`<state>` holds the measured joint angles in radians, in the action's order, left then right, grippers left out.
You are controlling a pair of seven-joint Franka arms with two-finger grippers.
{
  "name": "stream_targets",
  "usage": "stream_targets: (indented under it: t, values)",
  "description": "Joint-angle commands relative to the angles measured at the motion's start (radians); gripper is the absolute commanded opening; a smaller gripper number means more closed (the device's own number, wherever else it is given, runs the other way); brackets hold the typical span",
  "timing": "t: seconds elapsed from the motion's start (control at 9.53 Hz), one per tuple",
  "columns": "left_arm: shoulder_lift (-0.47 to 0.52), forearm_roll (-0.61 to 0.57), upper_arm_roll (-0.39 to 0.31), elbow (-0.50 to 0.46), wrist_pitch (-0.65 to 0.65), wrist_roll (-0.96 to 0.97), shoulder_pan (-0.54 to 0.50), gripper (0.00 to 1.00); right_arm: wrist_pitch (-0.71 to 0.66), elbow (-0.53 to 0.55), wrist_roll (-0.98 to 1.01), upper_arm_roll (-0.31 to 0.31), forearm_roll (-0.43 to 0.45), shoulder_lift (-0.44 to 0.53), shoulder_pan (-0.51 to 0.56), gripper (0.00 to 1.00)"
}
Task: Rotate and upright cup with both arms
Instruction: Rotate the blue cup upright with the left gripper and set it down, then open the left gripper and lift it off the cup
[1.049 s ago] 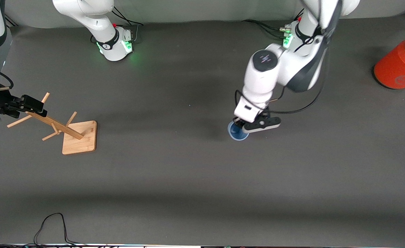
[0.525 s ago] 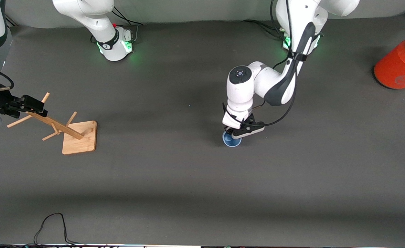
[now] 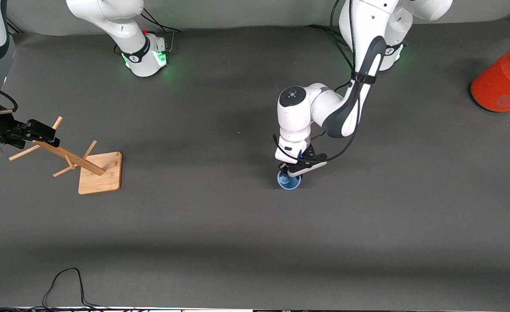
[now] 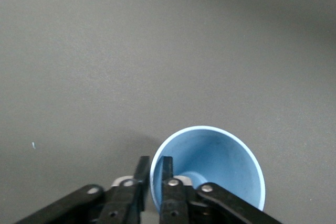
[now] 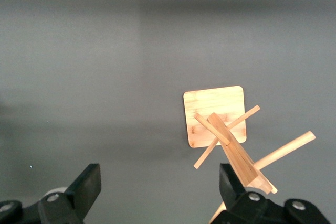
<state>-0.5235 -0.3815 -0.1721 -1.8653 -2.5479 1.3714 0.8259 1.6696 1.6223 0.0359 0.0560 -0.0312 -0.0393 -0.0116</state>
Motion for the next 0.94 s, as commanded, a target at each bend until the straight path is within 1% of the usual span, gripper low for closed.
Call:
stream_targets:
  t: [0.0, 0.1, 0.31, 0.52, 0.63, 0.73, 0.84]
  values:
    - [0.023, -0.017, -0.012, 0.017, 0.020, 0.031, 0.013, 1.00, -0.002, -0.001, 0.022, 0.004, 0.013, 0.004, -0.005, 1.00]
    - [0.064, -0.010, -0.012, 0.027, 0.055, 0.020, 0.006, 1.00, -0.002, -0.002, 0.022, 0.004, 0.013, 0.001, -0.005, 1.00]
    - [0.120, 0.013, -0.007, 0.116, 0.229, -0.014, -0.002, 1.00, -0.002, -0.001, 0.022, 0.004, 0.013, 0.001, -0.005, 1.00]
    - [0.213, 0.198, -0.013, 0.179, 0.354, -0.237, -0.046, 1.00, -0.002, 0.001, 0.022, 0.004, 0.013, 0.003, -0.005, 1.00]
    - [0.258, 0.223, -0.013, 0.216, 0.467, -0.324, -0.083, 1.00, -0.002, 0.001, 0.022, 0.004, 0.013, 0.001, -0.005, 1.00]
    - [0.299, 0.217, -0.015, 0.222, 0.579, -0.427, -0.115, 1.00, -0.004, 0.002, 0.022, 0.004, 0.013, 0.004, -0.005, 1.00]
    - [0.347, 0.225, -0.018, 0.219, 0.647, -0.554, -0.187, 1.00, -0.004, 0.002, 0.024, 0.004, 0.013, 0.003, -0.005, 1.00]
